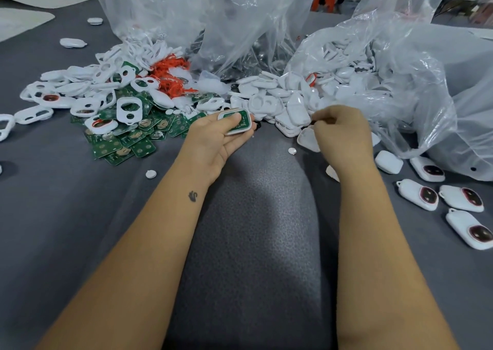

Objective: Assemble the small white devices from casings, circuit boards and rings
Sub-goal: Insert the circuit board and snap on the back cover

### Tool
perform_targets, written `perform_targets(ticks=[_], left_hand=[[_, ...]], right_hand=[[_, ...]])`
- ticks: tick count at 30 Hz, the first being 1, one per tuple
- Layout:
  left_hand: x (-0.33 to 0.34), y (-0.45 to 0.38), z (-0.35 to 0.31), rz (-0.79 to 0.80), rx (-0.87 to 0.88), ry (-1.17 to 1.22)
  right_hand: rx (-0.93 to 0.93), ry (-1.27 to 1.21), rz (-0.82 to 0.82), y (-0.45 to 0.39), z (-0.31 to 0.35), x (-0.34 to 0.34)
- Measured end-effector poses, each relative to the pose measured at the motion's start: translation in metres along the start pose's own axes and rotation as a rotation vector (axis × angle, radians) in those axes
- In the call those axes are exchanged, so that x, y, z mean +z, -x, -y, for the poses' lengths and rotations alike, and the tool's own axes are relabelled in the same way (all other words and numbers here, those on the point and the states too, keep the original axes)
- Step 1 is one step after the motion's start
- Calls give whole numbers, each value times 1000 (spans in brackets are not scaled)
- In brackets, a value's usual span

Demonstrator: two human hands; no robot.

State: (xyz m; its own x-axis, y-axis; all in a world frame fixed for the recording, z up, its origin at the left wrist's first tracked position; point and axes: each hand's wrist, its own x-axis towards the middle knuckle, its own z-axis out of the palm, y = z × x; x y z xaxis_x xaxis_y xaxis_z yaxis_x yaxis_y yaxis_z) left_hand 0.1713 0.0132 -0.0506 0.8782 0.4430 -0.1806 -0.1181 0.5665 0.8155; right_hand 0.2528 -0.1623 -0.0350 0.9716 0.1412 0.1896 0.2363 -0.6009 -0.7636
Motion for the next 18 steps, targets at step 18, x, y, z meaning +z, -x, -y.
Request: perform_targets(ticks=[18], left_hand=[[0,-2,1,8,2,-50]], right_hand=[[167,-904,221,6,9,9]])
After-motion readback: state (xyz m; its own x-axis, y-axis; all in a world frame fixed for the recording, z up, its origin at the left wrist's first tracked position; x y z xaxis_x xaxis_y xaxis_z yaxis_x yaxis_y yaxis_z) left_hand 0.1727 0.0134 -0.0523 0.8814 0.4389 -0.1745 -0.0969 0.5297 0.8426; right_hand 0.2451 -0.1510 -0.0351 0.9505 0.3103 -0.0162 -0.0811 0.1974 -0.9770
